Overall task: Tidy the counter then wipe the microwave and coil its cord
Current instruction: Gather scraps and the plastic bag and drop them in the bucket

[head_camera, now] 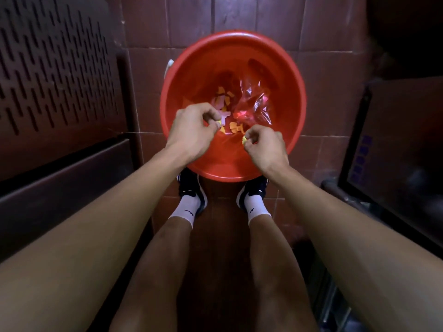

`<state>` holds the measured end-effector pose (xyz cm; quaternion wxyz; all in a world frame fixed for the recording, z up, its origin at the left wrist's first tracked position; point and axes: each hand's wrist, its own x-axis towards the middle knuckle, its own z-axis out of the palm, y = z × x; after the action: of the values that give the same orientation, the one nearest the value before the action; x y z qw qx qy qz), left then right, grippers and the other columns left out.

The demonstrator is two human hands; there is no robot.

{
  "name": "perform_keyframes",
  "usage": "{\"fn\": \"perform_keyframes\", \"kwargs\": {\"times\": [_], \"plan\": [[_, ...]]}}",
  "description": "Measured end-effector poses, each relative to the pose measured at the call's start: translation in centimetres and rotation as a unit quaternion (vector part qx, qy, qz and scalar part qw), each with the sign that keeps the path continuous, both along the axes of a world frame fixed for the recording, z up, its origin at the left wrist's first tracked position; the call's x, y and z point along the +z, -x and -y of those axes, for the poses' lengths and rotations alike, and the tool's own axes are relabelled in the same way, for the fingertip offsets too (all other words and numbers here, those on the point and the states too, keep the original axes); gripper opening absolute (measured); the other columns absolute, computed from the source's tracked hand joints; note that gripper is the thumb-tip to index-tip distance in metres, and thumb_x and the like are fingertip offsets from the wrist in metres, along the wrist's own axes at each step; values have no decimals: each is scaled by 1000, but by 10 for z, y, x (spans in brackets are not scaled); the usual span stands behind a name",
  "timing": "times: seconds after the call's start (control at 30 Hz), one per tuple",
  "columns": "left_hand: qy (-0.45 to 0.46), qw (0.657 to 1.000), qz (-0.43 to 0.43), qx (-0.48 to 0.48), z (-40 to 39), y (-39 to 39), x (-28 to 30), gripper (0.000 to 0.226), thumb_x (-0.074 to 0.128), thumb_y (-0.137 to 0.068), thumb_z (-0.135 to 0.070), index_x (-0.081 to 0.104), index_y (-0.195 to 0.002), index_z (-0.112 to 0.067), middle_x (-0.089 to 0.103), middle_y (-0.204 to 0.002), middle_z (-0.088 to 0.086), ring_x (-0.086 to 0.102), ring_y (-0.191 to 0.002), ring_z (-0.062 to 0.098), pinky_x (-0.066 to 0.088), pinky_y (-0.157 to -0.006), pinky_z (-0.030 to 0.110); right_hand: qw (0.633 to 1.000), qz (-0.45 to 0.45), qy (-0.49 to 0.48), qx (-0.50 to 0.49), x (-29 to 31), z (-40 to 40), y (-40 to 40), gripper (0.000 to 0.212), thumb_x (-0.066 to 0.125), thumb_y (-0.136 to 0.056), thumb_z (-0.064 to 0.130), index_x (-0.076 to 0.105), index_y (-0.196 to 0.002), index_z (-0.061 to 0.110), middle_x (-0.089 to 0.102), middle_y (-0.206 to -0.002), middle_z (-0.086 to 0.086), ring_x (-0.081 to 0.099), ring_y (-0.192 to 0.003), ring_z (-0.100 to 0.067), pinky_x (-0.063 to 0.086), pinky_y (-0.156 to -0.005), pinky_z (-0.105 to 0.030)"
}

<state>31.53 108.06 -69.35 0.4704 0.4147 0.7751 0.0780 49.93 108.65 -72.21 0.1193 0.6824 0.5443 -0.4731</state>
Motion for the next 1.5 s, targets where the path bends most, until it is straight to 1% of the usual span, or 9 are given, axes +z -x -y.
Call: {"fn": "perform_keyframes", "kwargs": {"times": [0.13,0.3,0.5,0.67,0.73,0.9,1.13,1.37,1.5], "plan": [[7,1000,-3,-17,1,-4,-17,9,70,-88,-18,72,-89,-26,67,-83,-16,63,-80,9,51,-78,25,1000,-11,17,0,-17,9,4,21,56,-88,15,70,-100,24,73,-101,-1,66,-96,-25,54,-88,-39],[7,999,-6,-37,10,-4,-19,4,68,-90,-29,70,-89,-33,65,-90,-19,63,-88,11,49,-83,26,999,-30,14,14,-18,19,5,31,59,-92,23,68,-122,27,71,-120,1,64,-107,-23,50,-98,-35],[22,996,-14,-80,24,1,2,7,61,-91,-32,67,-92,-35,69,-96,-11,64,-88,18,54,-85,37,998,-18,30,58,-2,29,0,34,59,-92,26,66,-125,26,70,-122,-2,62,-113,-24,48,-100,-32],[31,969,-67,-236,32,5,32,23,53,-95,-37,63,-115,-30,64,-120,0,59,-112,29,49,-90,43,994,-7,42,96,27,27,-4,37,59,-92,30,63,-128,25,67,-128,-2,61,-117,-27,48,-103,-40],[44,960,-83,-264,35,6,49,31,51,-96,-39,61,-123,-28,62,-125,2,57,-117,30,47,-92,44,992,1,42,116,43,23,-4,37,59,-92,30,63,-128,24,67,-127,-4,61,-117,-26,49,-102,-41],[59,959,-89,-261,39,10,107,37,50,-97,-40,57,-130,-25,61,-130,4,55,-121,32,47,-97,47,985,28,31,168,104,11,-1,40,58,-91,33,61,-131,26,65,-129,-9,58,-121,-30,49,-102,-42],[54,957,-113,-260,47,12,216,37,49,-97,-40,57,-130,-26,61,-128,4,55,-121,30,49,-96,48,967,27,-3,252,222,-2,2,44,60,-91,30,59,-134,23,62,-133,-12,58,-121,-34,50,-98,-43],[3,974,-148,-174,55,12,324,45,49,-97,-39,48,-139,-25,60,-131,6,55,-121,32,48,-98,48,958,22,-72,276,329,-10,-1,39,60,-86,29,63,-124,26,69,-120,-8,64,-110,-32,55,-87,-41],[-4,976,-172,-131,67,7,380,45,49,-98,-41,49,-139,-25,58,-134,4,53,-122,30,46,-99,46,951,-15,-131,278,392,-16,10,34,62,-87,34,66,-120,25,71,-113,-5,66,-104,-31,55,-82,-41]]}}
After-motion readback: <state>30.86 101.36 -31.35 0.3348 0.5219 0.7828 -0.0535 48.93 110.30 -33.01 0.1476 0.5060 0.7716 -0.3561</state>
